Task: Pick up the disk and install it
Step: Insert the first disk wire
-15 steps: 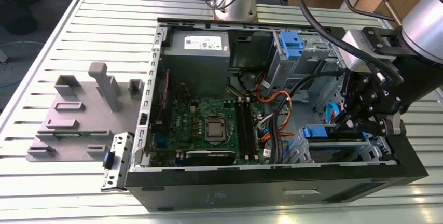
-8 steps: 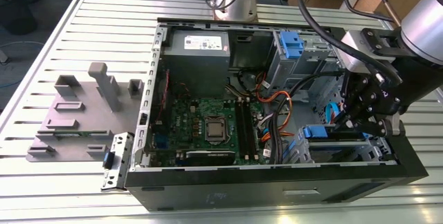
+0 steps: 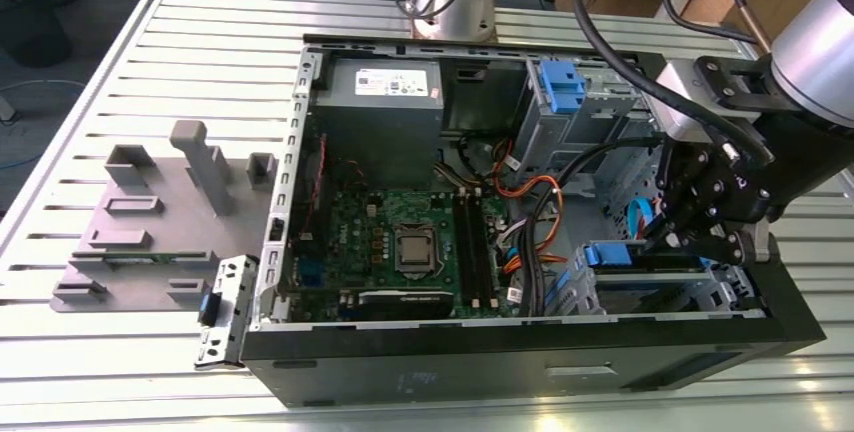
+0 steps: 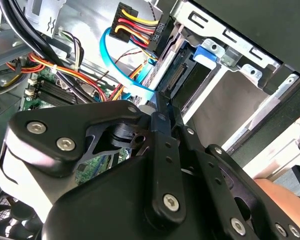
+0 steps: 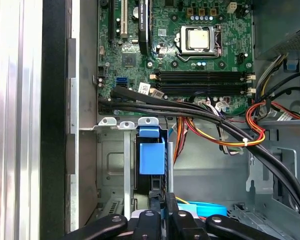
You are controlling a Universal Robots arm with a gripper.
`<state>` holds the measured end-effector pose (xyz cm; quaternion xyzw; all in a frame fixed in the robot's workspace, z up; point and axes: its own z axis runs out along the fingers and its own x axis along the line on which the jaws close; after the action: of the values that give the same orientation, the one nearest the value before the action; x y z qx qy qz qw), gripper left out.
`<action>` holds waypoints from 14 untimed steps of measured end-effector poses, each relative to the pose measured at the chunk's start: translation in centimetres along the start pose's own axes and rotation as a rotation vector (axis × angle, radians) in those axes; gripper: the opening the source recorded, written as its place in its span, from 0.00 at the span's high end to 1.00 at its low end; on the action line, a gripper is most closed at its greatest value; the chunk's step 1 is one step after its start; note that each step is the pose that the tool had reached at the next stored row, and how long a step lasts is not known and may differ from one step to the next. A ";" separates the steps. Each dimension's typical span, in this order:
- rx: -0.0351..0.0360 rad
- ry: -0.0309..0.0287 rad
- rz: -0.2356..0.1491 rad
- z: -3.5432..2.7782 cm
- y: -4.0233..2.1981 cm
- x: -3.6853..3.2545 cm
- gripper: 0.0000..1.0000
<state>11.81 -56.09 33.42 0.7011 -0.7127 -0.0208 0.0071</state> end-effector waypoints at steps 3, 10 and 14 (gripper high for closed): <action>0.0000 -0.0007 0.000 0.11 0.00 0.00 0.84; 0.0000 -0.0003 0.000 0.33 -0.01 0.00 0.84; 0.0000 -0.0002 0.000 0.37 -0.01 0.01 0.84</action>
<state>11.80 -56.09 33.04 0.7011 -0.7127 -0.0208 0.0070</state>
